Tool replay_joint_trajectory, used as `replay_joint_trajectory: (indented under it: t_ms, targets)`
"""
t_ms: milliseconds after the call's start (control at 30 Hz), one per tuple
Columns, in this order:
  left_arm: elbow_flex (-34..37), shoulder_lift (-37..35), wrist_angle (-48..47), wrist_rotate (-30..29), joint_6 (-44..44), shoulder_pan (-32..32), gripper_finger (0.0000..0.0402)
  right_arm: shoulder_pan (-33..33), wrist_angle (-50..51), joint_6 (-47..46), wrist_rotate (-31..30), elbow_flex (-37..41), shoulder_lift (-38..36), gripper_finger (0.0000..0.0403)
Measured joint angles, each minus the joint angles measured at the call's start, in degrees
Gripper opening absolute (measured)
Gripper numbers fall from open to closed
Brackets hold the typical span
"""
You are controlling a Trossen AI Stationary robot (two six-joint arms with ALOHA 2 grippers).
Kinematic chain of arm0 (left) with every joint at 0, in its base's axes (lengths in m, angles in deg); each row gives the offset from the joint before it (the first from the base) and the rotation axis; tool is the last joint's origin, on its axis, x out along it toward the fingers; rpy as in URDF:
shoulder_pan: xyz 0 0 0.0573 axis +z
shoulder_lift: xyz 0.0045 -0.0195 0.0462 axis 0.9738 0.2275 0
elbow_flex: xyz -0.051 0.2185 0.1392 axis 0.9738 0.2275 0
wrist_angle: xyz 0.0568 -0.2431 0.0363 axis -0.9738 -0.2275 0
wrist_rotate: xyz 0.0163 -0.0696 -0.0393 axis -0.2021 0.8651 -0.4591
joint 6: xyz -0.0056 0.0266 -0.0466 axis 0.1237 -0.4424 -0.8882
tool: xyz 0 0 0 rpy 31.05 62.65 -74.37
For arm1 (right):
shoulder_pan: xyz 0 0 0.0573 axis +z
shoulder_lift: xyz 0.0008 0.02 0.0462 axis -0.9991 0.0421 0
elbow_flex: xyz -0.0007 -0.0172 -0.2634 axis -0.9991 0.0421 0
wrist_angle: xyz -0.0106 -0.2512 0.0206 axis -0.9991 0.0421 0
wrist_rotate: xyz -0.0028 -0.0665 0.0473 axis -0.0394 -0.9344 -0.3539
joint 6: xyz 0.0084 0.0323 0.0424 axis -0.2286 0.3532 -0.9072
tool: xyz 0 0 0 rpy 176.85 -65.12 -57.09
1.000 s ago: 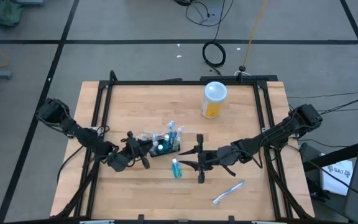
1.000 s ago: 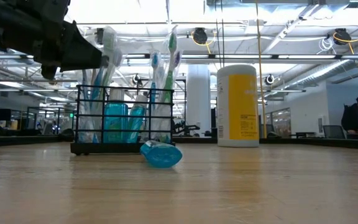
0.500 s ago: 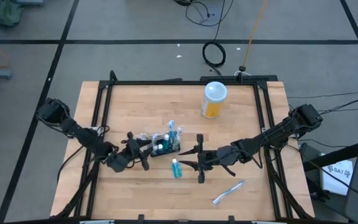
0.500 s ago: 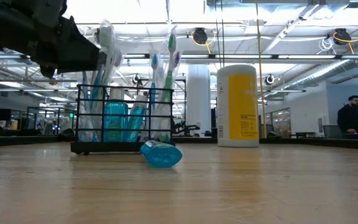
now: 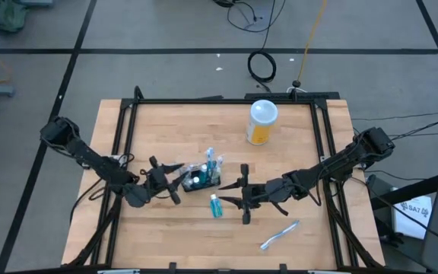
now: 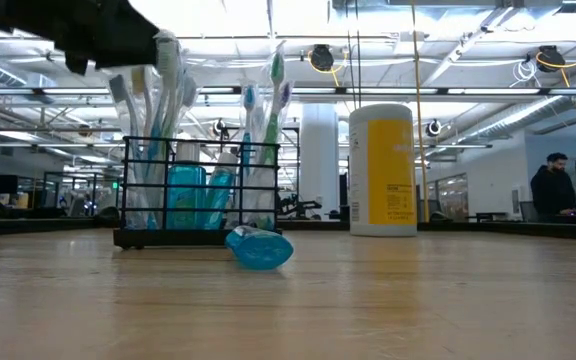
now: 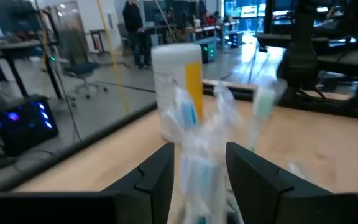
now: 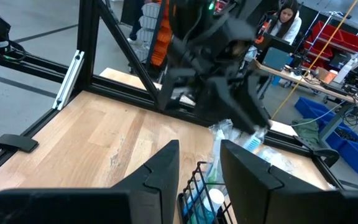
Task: Pick & Place toothbrushing station
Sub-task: Put the mouthwash bottle into the black wire organizer
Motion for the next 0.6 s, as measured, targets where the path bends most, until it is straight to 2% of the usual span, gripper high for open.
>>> replay_joint_trajectory:
  t_ms: [133, 333, 467, 600]
  targets:
    - [-2.29, -3.03, 0.05, -1.68, 6.46, 0.03, 0.0152, 0.0, 1.16, 0.18, 0.0, 0.02, 0.0, 0.0112]
    - [-7.77, -7.47, 0.06, -1.02, 15.91, -0.27, 0.0152, -0.04, 1.31, 1.23, 0.0, 0.04, 0.02, 0.0112]
    - [-10.82, -8.87, 0.02, 0.98, 19.32, -1.28, 0.0152, -0.02, 1.2, 4.13, 0.0, 0.04, 0.02, 0.0112]
    - [-11.43, -8.83, -0.35, 1.41, 20.34, -2.64, 0.0152, -0.34, 0.75, 3.24, 0.18, 0.04, 0.04, 0.0112]
